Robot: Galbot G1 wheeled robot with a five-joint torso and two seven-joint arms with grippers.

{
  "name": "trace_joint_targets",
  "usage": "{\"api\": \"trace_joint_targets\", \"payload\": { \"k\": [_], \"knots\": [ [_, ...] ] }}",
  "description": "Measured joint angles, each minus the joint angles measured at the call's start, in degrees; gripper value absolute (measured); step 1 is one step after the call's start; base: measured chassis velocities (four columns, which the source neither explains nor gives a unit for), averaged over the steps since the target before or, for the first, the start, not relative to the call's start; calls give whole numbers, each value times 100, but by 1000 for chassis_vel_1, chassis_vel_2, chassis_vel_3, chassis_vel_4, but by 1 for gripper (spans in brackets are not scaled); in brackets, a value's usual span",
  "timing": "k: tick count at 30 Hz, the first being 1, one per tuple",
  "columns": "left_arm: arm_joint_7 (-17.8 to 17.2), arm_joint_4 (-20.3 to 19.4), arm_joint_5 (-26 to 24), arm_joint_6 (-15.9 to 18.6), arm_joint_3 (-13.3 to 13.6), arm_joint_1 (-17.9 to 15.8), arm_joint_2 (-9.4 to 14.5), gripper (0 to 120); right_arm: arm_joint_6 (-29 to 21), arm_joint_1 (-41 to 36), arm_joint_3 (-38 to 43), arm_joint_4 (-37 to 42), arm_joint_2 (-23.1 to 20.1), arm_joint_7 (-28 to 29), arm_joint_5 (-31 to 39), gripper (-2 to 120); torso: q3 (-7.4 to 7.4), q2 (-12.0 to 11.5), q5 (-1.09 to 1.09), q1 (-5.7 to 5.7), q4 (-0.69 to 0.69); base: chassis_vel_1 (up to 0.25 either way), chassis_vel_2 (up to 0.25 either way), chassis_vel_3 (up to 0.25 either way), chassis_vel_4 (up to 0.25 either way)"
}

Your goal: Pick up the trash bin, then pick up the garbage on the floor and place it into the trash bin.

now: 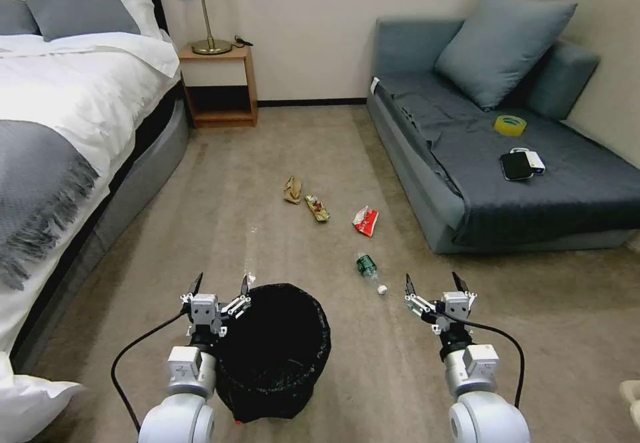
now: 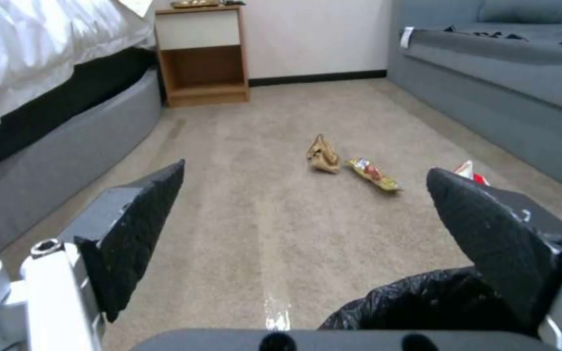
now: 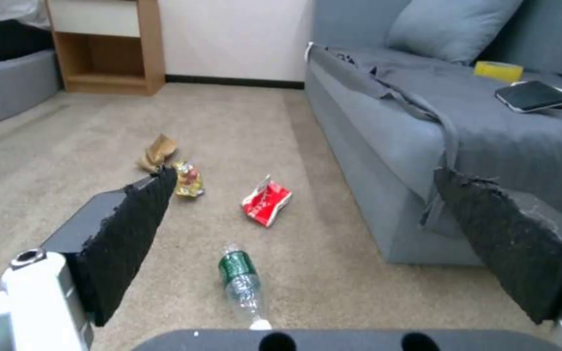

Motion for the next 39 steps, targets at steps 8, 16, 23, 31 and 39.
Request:
{"api": "trace_joint_targets", "payload": {
  "k": [8, 16, 23, 31, 39],
  "knots": [
    [0, 0, 0, 0, 0, 0, 0, 100, 0, 0, 0, 0, 0, 0, 0, 100, 0, 0, 0, 0, 0, 0, 0, 0, 0],
    [0, 0, 0, 0, 0, 0, 0, 100, 0, 0, 0, -1, 0, 0, 0, 100, 0, 0, 0, 0, 0, 0, 0, 0, 0],
    [0, 0, 0, 0, 0, 0, 0, 100, 0, 0, 0, 0, 0, 0, 0, 100, 0, 0, 0, 0, 0, 0, 0, 0, 0],
    [-706, -412, 72, -408, 133, 425, -132, 100, 172, -376, 3, 150, 273, 305, -365, 100, 0, 1, 2, 0, 4, 0, 0, 0, 0],
    [-1097, -880, 39, 58, 239, 567, -151, 100, 213, -791, -83, 564, 190, 498, -215, 100, -1, 0, 0, 0, 0, 0, 0, 0, 0]
  ]
}}
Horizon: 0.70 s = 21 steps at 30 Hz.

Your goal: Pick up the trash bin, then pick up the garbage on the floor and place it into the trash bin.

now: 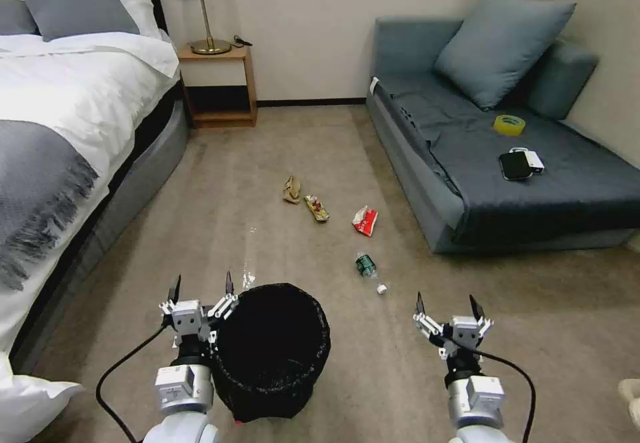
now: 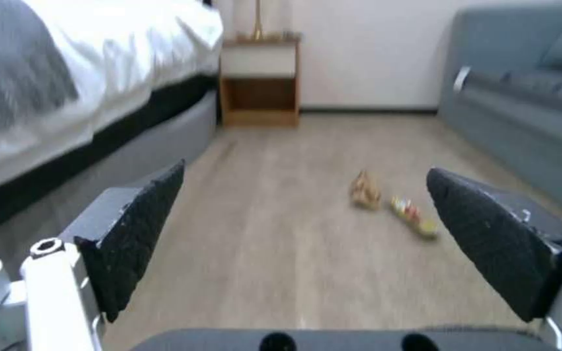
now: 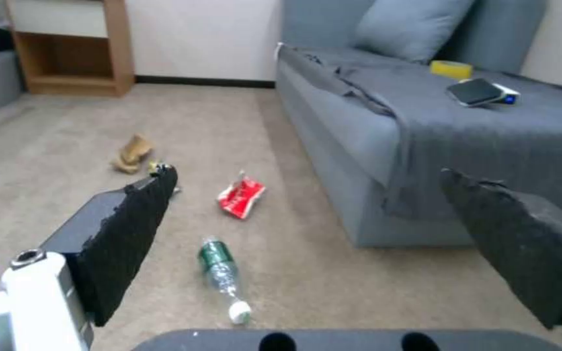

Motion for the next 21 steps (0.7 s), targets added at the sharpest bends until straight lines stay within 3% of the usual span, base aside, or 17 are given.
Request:
{"api": "trace_joint_targets", "payload": {
  "k": [1, 2, 6, 7, 11, 12, 13, 14, 16, 21],
  "knots": [
    [-57, -73, 1, 408, -6, -28, 14, 100, -95, 41, -45, 37, -152, 13, 146, 100, 0, 0, 0, 0, 1, 0, 0, 0, 0],
    [-57, -73, 1, 408, -6, -28, 14, 100, -95, 41, -45, 37, -152, 13, 146, 100, 0, 0, 0, 0, 1, 0, 0, 0, 0],
    [-52, -314, -98, 1446, -61, -109, 84, 100, -382, 52, -176, 143, -429, 37, 425, 100, 0, 0, 0, 0, 0, 0, 0, 0, 0],
    [-52, -314, -98, 1446, -61, -109, 84, 100, -382, 52, -176, 143, -429, 37, 425, 100, 0, 0, 0, 0, 0, 0, 0, 0, 0],
    [-185, -467, -701, 2539, -37, -266, 201, 100, -464, 58, -255, 197, -548, 37, 490, 100, 0, 0, 0, 0, 0, 0, 0, 0, 0],
    [-185, -467, -701, 2539, -37, -266, 201, 100, -464, 58, -255, 197, -548, 37, 490, 100, 0, 0, 0, 0, 0, 0, 0, 0, 0],
    [-265, -463, -909, 2852, -23, -310, 229, 100, -465, 58, -276, 198, -571, 33, 490, 100, 1, 0, -1, 0, 0, 0, 0, 0, 0],
    [-265, -463, -909, 2852, -23, -310, 229, 100, -465, 58, -276, 198, -571, 33, 490, 100, 1, 0, -1, 0, 0, 0, 0, 0, 0],
    [-511, -393, -1495, 3494, -2, -394, 279, 100, -464, 54, -309, 198, -616, 26, 488, 100, 1, 0, -1, 0, 0, 0, 0, 0, 0],
    [-702, -211, -2070, 3871, 2, -545, 357, 100, -433, 69, -346, 155, -651, 17, 476, 100, 1, 0, 0, 0, 0, 0, 0, 0, 0]
  ]
}}
